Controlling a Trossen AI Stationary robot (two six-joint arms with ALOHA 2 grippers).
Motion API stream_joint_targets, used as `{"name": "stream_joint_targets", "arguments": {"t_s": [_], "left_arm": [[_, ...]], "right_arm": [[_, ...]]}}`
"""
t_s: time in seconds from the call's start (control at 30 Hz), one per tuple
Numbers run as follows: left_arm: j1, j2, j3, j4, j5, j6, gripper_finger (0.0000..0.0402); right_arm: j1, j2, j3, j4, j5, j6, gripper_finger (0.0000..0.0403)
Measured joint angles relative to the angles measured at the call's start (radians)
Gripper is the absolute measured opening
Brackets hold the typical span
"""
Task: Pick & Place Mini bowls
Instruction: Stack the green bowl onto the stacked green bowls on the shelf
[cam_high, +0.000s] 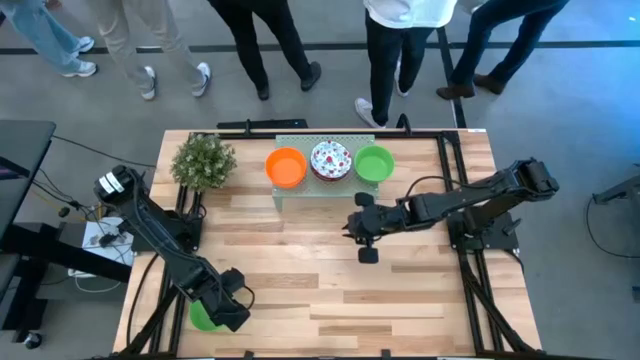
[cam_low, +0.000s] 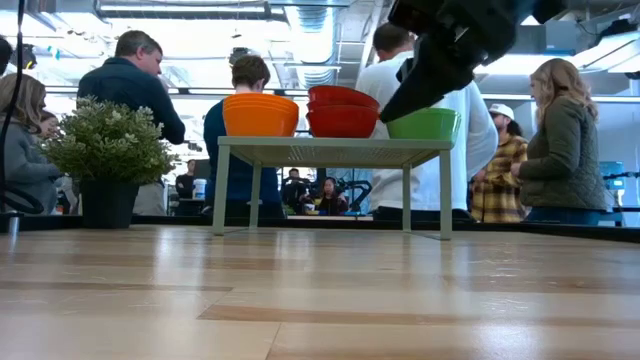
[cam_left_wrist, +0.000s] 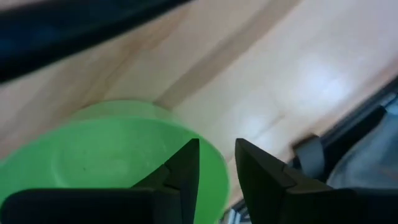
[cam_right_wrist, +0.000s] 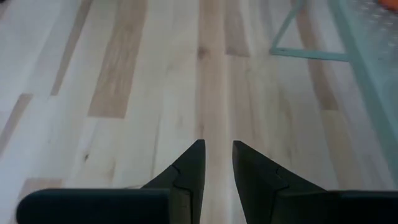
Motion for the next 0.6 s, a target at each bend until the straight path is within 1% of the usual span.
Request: {"name": "stream_joint_targets", "arguments": {"t_s": [0.07,0.2,0.3,0.37,0.47,0.53,0.6], "left_arm": [[-0.001,0.027,0.000,0.000,0.003,-0.005,0.0100],[-0.001,0.074,0.000,0.000,0.040,-0.005,0.0094],[-0.009,0.092,0.000,0.003,0.055,0.052,0.0087],[-0.014,0.094,0.000,0.005,0.061,0.099,0.0076],[-0.013,0.076,0.000,0.006,0.059,0.165,0.0046],[-0.013,0.057,0.004,0.006,0.036,0.223,0.0022],[-0.013,0.039,0.015,0.006,-0.002,0.287,0.0012]], "right_arm": [[-0.019,0.000,0.000,0.016,0.000,0.000,0.0076],[-0.053,0.000,0.000,0.102,-0.001,-0.007,0.0076],[-0.067,0.000,0.000,0.189,-0.006,-0.094,0.0076],[-0.067,0.003,0.000,0.229,-0.065,-0.159,0.0076],[-0.050,0.027,0.000,0.303,-0.211,-0.262,0.0076],[-0.030,0.059,0.000,0.383,-0.288,-0.362,0.0076],[-0.010,0.097,0.000,0.453,-0.338,-0.466,0.0076]]}}
